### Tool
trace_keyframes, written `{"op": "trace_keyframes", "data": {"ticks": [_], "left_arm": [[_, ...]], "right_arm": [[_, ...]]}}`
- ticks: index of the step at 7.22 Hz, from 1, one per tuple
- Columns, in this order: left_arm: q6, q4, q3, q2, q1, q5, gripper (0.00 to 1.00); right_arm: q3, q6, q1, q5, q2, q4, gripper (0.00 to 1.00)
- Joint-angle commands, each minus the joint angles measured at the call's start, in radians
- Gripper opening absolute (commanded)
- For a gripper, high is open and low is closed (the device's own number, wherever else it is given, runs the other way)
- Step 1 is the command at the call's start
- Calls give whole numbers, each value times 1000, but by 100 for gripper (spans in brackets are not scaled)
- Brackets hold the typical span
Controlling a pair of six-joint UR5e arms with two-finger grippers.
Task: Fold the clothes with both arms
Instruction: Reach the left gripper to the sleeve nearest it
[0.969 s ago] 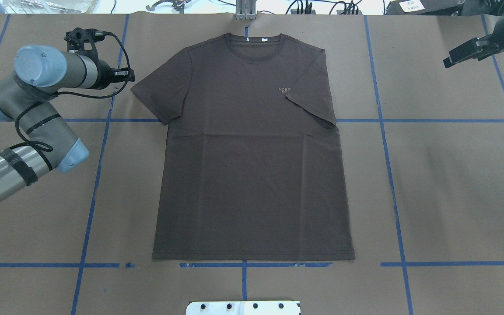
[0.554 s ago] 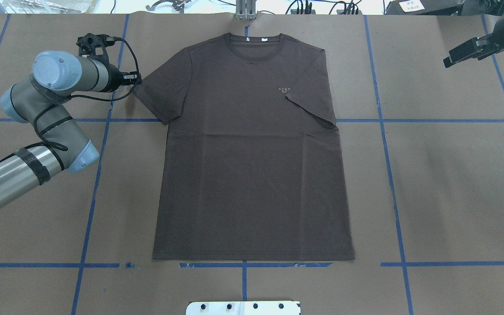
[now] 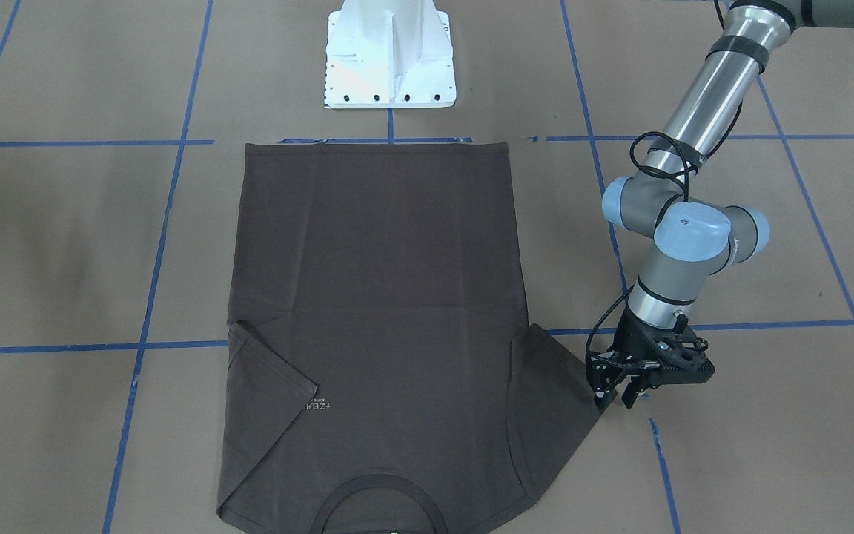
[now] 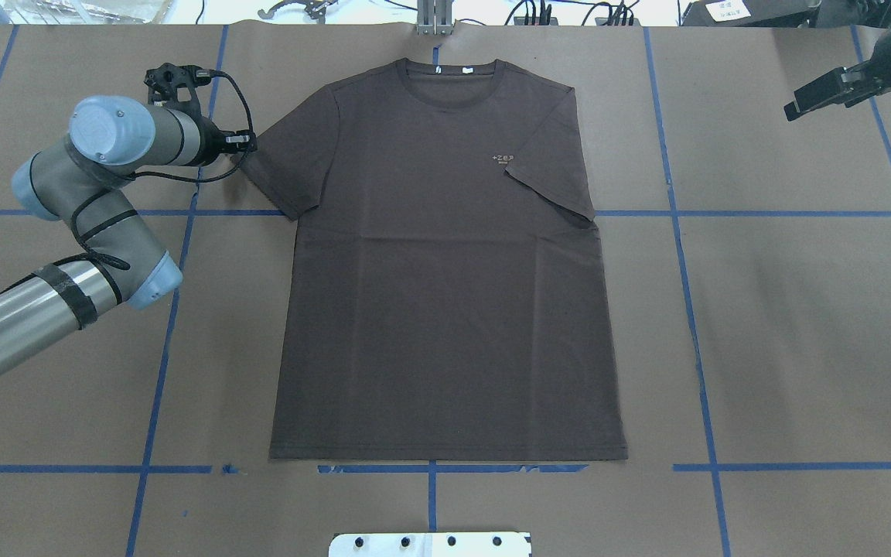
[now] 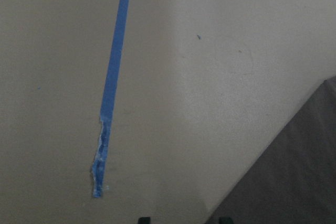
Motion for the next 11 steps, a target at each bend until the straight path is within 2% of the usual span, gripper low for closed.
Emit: {"op": "trace_keyframes", "data": {"ticks": [1,2,3,6,9,11], "left_arm": [[1,0,-4,-1,10,-1,53],[-1,0,-7,1,10,-1,53],[-2,0,-8,1,10,0,47],[-24,-2,-21,2,10,0,0],[-60,43,-64,-25,17,-6,0],[-175,240,-65,-158,61,0,0]], "right_arm": [[-1,1,1,0,-3,0,100],[3,-1,1,0,-6,0,100],[3,-1,1,0,-8,2,100],[4,-1,-1,0,-9,2,100],[4,4,1,0,-8,2,100],[3,4,-1,-2,-8,0,100]]}}
